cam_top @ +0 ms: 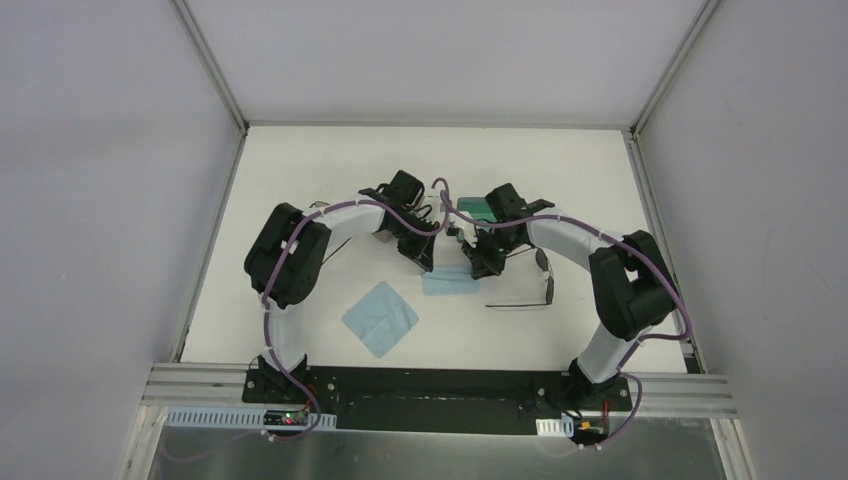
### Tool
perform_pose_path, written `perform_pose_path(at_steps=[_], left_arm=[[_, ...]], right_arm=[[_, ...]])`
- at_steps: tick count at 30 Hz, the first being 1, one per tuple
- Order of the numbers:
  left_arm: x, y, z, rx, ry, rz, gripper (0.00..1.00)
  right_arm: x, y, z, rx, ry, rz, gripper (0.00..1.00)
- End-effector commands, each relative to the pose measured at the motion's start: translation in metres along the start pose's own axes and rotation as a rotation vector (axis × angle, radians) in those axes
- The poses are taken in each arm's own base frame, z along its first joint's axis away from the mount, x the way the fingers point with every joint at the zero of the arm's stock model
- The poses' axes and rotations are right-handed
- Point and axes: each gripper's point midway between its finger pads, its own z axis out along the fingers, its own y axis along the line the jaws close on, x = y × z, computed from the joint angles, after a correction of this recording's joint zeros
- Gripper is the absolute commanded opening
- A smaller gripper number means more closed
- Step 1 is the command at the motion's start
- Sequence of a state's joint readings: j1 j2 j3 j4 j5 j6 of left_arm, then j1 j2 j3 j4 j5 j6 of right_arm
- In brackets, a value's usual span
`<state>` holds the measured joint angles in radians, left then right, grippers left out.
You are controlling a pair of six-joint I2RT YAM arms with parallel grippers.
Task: Organize the sunglasses
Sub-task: Fold the glasses cleaning cloth at the center of the board.
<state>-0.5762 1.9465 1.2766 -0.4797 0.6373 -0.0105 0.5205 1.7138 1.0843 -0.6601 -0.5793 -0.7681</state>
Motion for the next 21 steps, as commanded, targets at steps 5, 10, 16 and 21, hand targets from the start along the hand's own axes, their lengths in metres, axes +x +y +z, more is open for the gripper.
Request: perform_pose_path(at_steps=[5,10,16,21], left_arm=[[0.001,-0.009,-0.003,0.012,-0.005,0.018,0.0],[0.003,-0.009,-0.002,0.017,-0.001,0.016,0.0],[0.007,-0.011,-0.002,0.028,0.005,0.014,0.01],[0.001,-0.023,-0.009,0.064,-0.016,0.027,0.19]], right_arm=[[-0.02,0.007,0.003,-0.009,-0.045,-0.135,0.0],[-0.016,0.007,0.007,-0.009,-0.04,-0.131,0.0],[-0.014,0.012,0.011,-0.026,-0.034,-0.138,0.0],[-0.014,0.025,0.007,-0.049,-0.008,-0.151,0.13]])
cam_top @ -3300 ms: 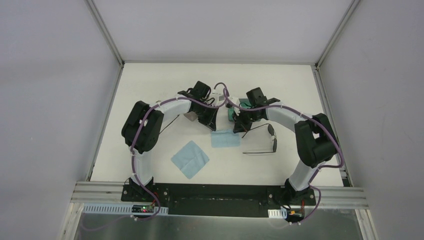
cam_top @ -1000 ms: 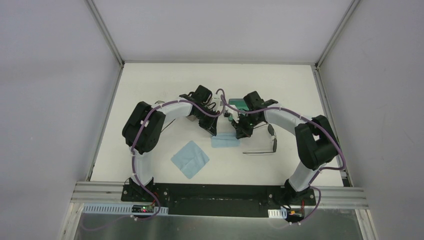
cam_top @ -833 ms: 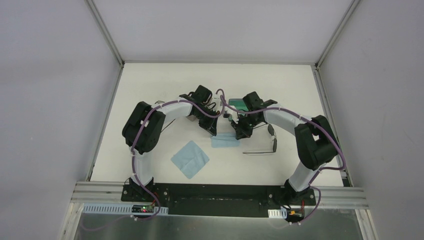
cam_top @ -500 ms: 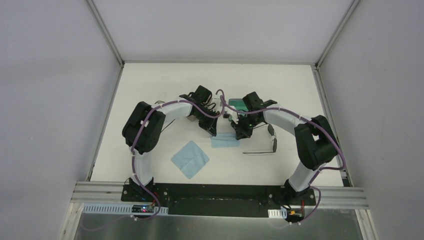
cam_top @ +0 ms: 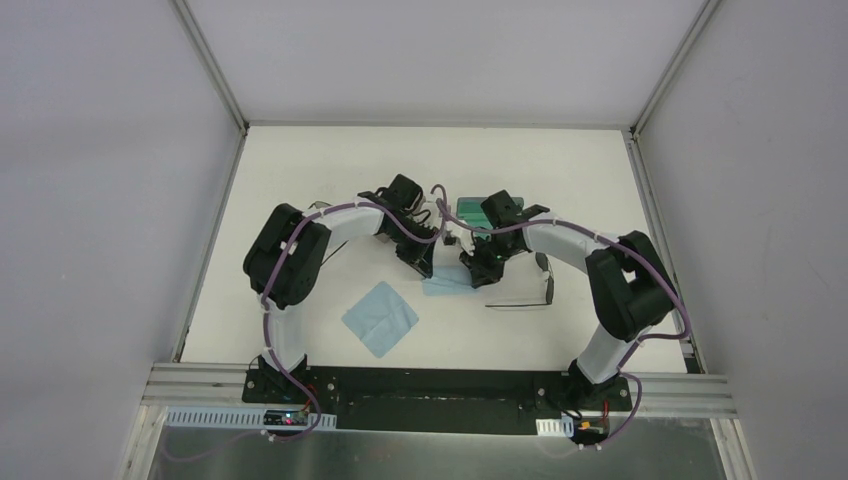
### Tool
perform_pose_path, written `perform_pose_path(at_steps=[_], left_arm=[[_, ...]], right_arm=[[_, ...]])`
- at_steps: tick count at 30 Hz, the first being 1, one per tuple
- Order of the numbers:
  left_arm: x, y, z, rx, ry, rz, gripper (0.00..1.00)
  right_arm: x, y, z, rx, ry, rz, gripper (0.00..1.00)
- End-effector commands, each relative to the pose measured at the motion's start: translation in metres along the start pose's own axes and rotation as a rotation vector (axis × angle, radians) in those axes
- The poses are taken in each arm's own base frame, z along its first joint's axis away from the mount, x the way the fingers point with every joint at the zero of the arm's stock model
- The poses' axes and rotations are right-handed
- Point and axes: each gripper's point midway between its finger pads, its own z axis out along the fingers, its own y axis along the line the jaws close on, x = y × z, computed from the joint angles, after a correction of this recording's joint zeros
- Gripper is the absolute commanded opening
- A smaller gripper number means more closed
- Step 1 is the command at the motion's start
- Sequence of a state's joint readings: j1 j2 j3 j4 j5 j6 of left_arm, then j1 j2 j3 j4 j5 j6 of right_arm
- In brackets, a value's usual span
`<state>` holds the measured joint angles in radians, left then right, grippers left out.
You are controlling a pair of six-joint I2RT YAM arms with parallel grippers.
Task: Organize the sunglasses
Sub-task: Fold the glasses cleaning cloth at the center of the board.
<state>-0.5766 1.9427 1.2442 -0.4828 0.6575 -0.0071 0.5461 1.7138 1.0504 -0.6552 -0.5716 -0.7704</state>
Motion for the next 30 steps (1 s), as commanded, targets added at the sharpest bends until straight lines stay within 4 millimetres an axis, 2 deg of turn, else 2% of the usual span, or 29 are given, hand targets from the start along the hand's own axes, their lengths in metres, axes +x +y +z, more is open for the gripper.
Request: perform_pose_path(at_steps=[1,4,7,10,14,18,22,27,30], left_arm=[[-0.012,-0.027,-0.014,0.061,-0.047,0.046,0.22],[-0.019,-0.034,-0.021,0.072,-0.07,0.063,0.29],[-0.028,-0.032,-0.032,0.043,-0.091,0.069,0.33],[-0.037,-0.015,-0.045,0.007,-0.125,0.069,0.38],[-0.047,0.011,-0.058,-0.028,-0.16,0.075,0.43],[-0.054,0.024,-0.062,-0.028,-0.165,0.113,0.45],[-0.054,0.029,-0.059,-0.007,-0.148,0.115,0.47],[-0.045,0.029,-0.052,0.022,-0.127,0.094,0.49],[-0.036,0.034,-0.049,0.008,-0.107,0.08,0.5]], right_arm=[[-0.023,0.014,-0.004,-0.013,-0.033,-0.137,0.14],[-0.025,0.005,-0.015,0.049,-0.026,-0.12,0.18],[-0.032,-0.011,-0.034,0.094,-0.057,-0.047,0.18],[-0.036,-0.027,-0.051,0.109,-0.084,0.022,0.19],[-0.036,-0.045,-0.061,0.116,-0.109,0.085,0.25],[-0.035,-0.051,-0.056,0.075,-0.111,0.12,0.35],[-0.03,-0.057,-0.043,0.042,-0.087,0.131,0.4],[-0.029,-0.066,-0.035,0.057,-0.055,0.106,0.45],[-0.027,-0.064,-0.028,0.057,-0.02,0.064,0.46]])
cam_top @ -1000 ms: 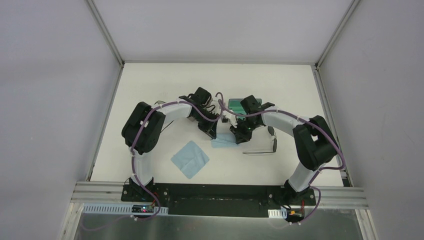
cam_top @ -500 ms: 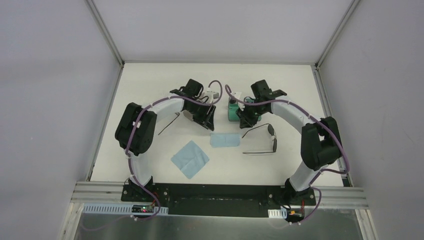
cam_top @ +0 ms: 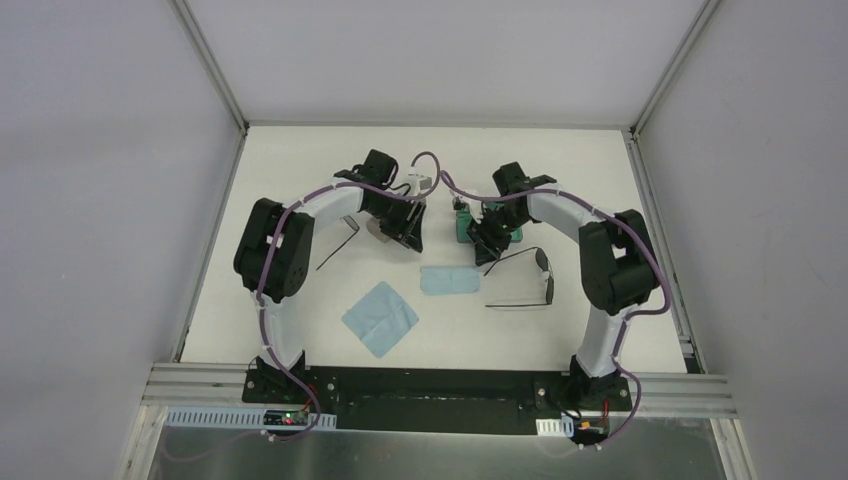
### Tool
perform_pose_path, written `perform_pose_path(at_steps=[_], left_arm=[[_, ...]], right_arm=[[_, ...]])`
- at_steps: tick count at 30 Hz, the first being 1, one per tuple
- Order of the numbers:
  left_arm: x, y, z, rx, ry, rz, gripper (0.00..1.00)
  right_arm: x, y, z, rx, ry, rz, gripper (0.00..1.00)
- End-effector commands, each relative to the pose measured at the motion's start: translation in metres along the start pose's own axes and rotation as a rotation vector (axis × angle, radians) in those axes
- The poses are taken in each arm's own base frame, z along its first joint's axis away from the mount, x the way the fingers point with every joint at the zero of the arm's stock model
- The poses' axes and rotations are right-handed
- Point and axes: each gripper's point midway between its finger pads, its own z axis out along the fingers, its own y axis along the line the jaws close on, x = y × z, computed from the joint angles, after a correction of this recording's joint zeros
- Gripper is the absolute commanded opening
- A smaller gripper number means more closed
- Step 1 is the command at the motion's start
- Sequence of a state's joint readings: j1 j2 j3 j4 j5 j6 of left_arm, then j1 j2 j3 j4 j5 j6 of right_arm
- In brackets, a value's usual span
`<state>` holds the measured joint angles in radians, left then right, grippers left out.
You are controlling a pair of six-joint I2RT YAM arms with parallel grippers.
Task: Organize the sunglasses
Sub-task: Fold the glasses cleaning cloth at the center of the board.
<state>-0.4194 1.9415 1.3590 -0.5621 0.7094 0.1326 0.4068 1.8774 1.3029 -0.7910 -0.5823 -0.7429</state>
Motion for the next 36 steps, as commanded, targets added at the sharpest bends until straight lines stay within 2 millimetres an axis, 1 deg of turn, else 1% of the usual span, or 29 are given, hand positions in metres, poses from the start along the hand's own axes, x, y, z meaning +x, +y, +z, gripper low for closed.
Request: perform_pose_path(at_steps=[1,5,8,11,15,20,25,28,31,34,36], left_arm=[[0.009,-0.002,0.002,0.017,0.016,0.026,0.51],[0.024,0.0,0.002,-0.006,0.042,-0.009,0.52],[0.039,-0.003,0.002,0.002,0.06,-0.032,0.49],[0.053,-0.01,0.002,0.028,0.068,-0.062,0.47],[0.063,-0.016,0.003,0.045,0.076,-0.07,0.44],[0.066,-0.024,0.009,0.057,0.093,-0.057,0.43],[0.068,-0.03,0.018,0.066,0.104,-0.046,0.43],[0.068,-0.034,0.02,0.083,0.105,-0.044,0.42],[0.068,-0.035,0.021,0.088,0.108,-0.042,0.41],[0.063,-0.032,0.018,0.068,0.108,-0.015,0.41],[0.057,-0.027,0.013,0.055,0.103,0.002,0.41]], right_arm=[[-0.018,0.001,0.001,0.015,0.0,-0.118,0.46],[-0.015,0.009,0.011,0.006,0.027,-0.163,0.47],[-0.013,0.011,0.017,0.007,0.037,-0.159,0.45],[-0.012,0.005,0.019,0.032,0.045,-0.152,0.41],[-0.007,-0.001,0.02,0.061,0.059,-0.151,0.38],[-0.003,0.001,0.023,0.048,0.064,-0.149,0.36],[0.002,0.002,0.024,0.046,0.077,-0.157,0.36],[0.005,0.001,0.025,0.046,0.084,-0.153,0.3],[0.005,-0.001,0.025,0.043,0.078,-0.133,0.21],[0.004,-0.004,0.023,0.039,0.069,-0.121,0.13],[0.002,-0.003,0.022,0.028,0.061,-0.127,0.11]])
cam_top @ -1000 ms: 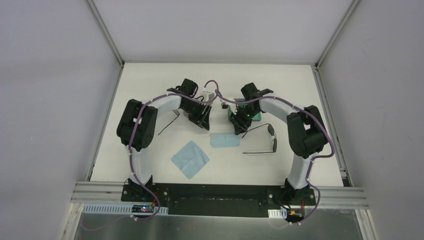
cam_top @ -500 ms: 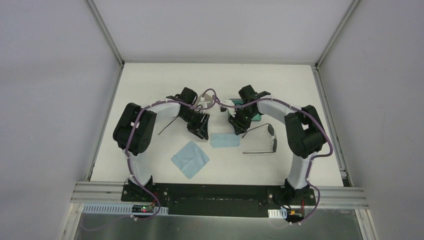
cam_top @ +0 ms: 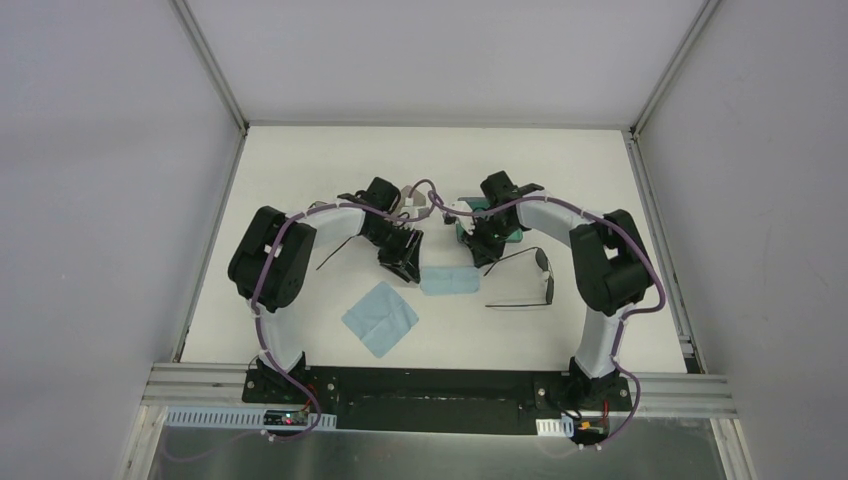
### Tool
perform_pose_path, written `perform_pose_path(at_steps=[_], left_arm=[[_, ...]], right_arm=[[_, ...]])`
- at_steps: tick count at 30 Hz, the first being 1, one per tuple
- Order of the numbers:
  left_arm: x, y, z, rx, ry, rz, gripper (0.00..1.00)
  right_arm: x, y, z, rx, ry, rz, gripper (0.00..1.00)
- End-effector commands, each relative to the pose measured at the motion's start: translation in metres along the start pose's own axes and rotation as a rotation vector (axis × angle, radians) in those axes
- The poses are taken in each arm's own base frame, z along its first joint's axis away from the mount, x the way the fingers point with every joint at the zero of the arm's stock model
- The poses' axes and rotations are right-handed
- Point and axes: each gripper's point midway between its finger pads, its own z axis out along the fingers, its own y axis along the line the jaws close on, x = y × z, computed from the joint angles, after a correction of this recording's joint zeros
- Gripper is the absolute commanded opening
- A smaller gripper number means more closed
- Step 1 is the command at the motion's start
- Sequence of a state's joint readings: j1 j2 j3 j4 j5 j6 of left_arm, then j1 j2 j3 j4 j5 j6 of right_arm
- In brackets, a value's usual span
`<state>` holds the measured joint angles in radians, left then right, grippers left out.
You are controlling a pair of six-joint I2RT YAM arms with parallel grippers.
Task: Organize the sunglasses
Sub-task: Fold the glasses cleaning cloth at the center of the board.
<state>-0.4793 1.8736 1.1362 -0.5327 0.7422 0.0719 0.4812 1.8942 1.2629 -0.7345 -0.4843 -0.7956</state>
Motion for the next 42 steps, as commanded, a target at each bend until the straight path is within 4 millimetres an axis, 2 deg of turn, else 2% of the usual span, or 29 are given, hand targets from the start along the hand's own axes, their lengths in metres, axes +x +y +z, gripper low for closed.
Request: perform_pose_path(at_steps=[1,3,7,12,16,21,25,35,42], left_arm=[[-0.018,0.002,-0.009,-0.019,-0.026,0.108,0.42],[-0.03,0.006,-0.019,-0.029,-0.048,0.126,0.43],[-0.05,0.019,-0.035,-0.078,-0.071,0.185,0.47],[-0.063,0.022,-0.03,-0.053,-0.071,0.215,0.49],[-0.065,0.022,-0.025,-0.022,-0.062,0.218,0.48],[-0.064,0.022,-0.022,-0.007,-0.06,0.207,0.47],[-0.064,0.022,-0.021,-0.005,-0.066,0.201,0.47],[-0.06,0.022,-0.022,-0.009,-0.065,0.181,0.47],[-0.055,0.025,-0.023,-0.016,-0.061,0.169,0.47]], right_arm=[[-0.006,-0.004,-0.001,-0.016,-0.026,-0.017,0.11],[-0.007,-0.001,-0.003,-0.032,-0.031,-0.029,0.15],[-0.007,0.004,-0.003,-0.057,-0.041,-0.04,0.29],[-0.013,0.009,-0.001,-0.102,-0.059,-0.042,0.35],[-0.013,0.001,-0.005,-0.082,-0.046,-0.046,0.34],[-0.013,-0.014,-0.026,-0.053,-0.054,-0.036,0.32],[-0.015,-0.012,-0.03,-0.06,-0.055,-0.064,0.31],[-0.024,0.005,-0.005,-0.123,-0.041,-0.07,0.31],[-0.017,0.005,0.005,-0.148,-0.013,-0.068,0.25]])
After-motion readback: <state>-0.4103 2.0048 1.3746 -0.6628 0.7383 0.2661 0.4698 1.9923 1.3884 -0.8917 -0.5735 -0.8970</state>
